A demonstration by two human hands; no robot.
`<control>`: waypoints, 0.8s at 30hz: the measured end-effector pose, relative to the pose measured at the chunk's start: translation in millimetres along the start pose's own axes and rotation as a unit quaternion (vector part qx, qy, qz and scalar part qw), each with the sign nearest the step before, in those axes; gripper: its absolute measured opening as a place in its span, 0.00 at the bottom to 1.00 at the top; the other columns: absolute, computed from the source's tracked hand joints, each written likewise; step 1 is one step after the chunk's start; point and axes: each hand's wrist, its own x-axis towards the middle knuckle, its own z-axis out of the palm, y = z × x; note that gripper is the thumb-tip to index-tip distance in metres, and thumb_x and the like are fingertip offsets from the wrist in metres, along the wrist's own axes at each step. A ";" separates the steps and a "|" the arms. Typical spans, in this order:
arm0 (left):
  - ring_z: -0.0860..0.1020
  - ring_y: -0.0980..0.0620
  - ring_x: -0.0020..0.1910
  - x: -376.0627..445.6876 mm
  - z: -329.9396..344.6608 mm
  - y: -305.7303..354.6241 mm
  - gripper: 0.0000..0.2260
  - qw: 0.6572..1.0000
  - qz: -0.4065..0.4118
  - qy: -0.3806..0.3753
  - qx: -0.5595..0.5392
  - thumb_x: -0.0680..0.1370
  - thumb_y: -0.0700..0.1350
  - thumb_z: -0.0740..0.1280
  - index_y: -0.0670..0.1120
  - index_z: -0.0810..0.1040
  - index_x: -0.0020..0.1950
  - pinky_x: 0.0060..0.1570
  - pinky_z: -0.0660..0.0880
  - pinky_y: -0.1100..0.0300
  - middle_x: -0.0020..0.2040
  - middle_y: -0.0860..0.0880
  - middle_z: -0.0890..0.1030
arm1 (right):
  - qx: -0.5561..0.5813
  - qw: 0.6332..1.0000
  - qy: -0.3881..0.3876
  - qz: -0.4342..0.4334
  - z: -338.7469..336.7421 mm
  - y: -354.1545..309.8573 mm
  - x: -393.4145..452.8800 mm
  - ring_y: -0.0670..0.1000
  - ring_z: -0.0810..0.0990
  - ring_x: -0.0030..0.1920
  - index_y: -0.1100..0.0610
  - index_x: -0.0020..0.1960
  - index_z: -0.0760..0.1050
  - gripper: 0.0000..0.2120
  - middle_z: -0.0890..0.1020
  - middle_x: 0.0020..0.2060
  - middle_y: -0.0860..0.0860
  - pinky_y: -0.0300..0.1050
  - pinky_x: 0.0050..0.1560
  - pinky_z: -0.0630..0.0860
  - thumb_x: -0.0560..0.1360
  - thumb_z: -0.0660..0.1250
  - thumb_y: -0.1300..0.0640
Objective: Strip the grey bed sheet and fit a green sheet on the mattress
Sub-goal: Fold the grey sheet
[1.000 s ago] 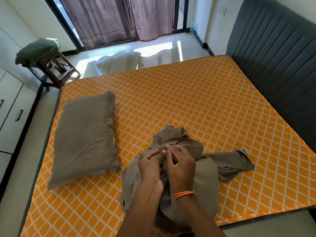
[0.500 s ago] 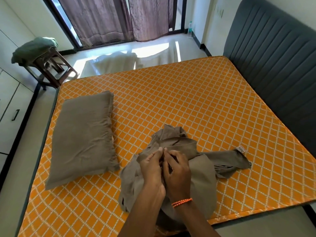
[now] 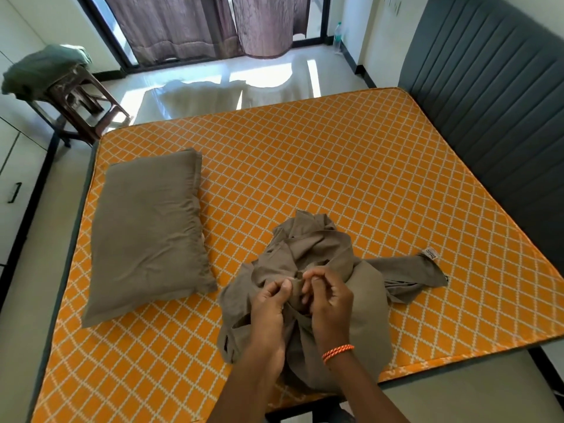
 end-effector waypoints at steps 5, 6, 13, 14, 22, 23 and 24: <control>0.85 0.41 0.53 3.3 -20.1 -20.3 0.08 0.995 0.017 0.015 0.096 0.83 0.40 0.68 0.43 0.88 0.50 0.50 0.81 0.53 0.51 0.40 0.87 | -0.252 0.956 -0.144 -0.044 -8.8 53.4 35.1 0.47 0.80 0.47 0.49 0.43 0.81 0.10 0.83 0.42 0.43 0.44 0.50 0.74 0.79 0.63 0.51; 0.85 0.40 0.53 5.4 -23.2 -23.9 0.08 0.995 0.007 0.024 0.100 0.83 0.40 0.69 0.43 0.88 0.49 0.51 0.81 0.51 0.51 0.40 0.88 | -0.313 0.931 -0.189 -0.012 -11.4 69.6 42.1 0.48 0.80 0.42 0.49 0.40 0.80 0.13 0.83 0.38 0.45 0.47 0.47 0.73 0.78 0.61 0.47; 0.86 0.40 0.54 18.2 -45.1 -56.6 0.07 0.985 -0.050 0.082 0.140 0.81 0.38 0.72 0.45 0.89 0.47 0.60 0.82 0.43 0.48 0.43 0.88 | -0.469 0.807 -0.300 0.198 -34.4 154.3 67.9 0.57 0.82 0.48 0.49 0.40 0.79 0.08 0.84 0.43 0.52 0.52 0.50 0.80 0.76 0.64 0.56; 0.85 0.41 0.54 19.5 -47.3 -60.2 0.07 0.984 -0.057 0.087 0.144 0.81 0.38 0.72 0.46 0.89 0.47 0.59 0.82 0.44 0.48 0.44 0.89 | -0.461 0.823 -0.255 0.214 -36.8 162.0 70.9 0.58 0.82 0.51 0.49 0.47 0.80 0.08 0.84 0.48 0.54 0.53 0.53 0.80 0.77 0.63 0.58; 0.85 0.44 0.53 30.8 -57.5 -75.0 0.05 0.982 -0.085 0.096 0.142 0.80 0.39 0.73 0.46 0.89 0.49 0.49 0.80 0.54 0.49 0.44 0.88 | -0.451 0.825 -0.178 0.289 -39.4 220.5 120.8 0.61 0.82 0.44 0.45 0.79 0.61 0.29 0.80 0.60 0.62 0.44 0.31 0.79 0.81 0.61 0.61; 0.85 0.43 0.53 33.5 -57.5 -74.9 0.05 0.983 -0.084 0.093 0.137 0.80 0.38 0.72 0.44 0.89 0.50 0.49 0.80 0.54 0.49 0.43 0.88 | -0.467 0.821 -0.188 0.270 -35.8 225.8 128.5 0.62 0.82 0.51 0.44 0.81 0.60 0.31 0.80 0.63 0.61 0.48 0.43 0.81 0.81 0.62 0.61; 0.85 0.43 0.52 36.3 -57.3 -74.2 0.05 0.984 -0.082 0.090 0.133 0.80 0.37 0.72 0.44 0.89 0.49 0.49 0.80 0.54 0.49 0.42 0.88 | -0.481 0.815 -0.200 0.255 -32.2 230.1 135.8 0.63 0.81 0.58 0.43 0.81 0.59 0.32 0.78 0.66 0.60 0.52 0.53 0.80 0.81 0.63 0.60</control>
